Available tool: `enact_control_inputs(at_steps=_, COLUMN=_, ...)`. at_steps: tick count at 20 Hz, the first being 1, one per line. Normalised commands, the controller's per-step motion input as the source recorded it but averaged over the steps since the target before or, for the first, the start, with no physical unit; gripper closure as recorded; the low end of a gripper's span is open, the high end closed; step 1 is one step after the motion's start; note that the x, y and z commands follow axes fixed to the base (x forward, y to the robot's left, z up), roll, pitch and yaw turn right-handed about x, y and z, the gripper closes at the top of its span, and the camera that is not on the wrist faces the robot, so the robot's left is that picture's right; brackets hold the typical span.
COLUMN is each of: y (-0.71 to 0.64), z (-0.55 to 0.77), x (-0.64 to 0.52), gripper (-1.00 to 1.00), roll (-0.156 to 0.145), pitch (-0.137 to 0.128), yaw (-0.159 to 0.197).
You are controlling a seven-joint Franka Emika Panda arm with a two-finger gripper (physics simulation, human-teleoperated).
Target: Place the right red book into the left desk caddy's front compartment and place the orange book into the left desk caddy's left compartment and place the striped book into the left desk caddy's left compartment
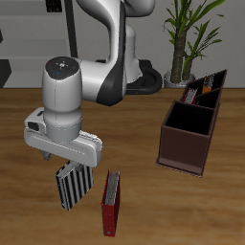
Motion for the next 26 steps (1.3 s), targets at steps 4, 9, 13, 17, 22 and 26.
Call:
enact_control_inputs(at_steps=4, y=-0.01, z=-0.24, x=0.04, gripper=-1.00, roll=-0.011, pitch=0.030, yaw=0.000)
enact_control_inputs(at_steps=9, y=-0.02, z=-0.18, x=0.02, gripper=-1.00, roll=-0.001, pitch=0.019, yaw=-0.021)
enact_control_inputs(at_steps=13, y=-0.08, z=-0.27, x=0.02, gripper=1.00, roll=-0.031, pitch=0.037, yaw=-0.034)
enact_control_inputs(at_steps=17, y=-0.05, z=-0.06, x=-0.02, gripper=1.00, roll=-0.005, pitch=0.007, yaw=-0.018)
enact_control_inputs(at_steps=22, y=0.02, z=-0.05, x=0.00, gripper=1.00, roll=-0.013, pitch=0.016, yaw=-0.012)
enact_control_inputs(at_steps=26, y=0.02, z=0.06, x=0.00, gripper=1.00, roll=-0.013, pitch=0.004, yaw=0.004)
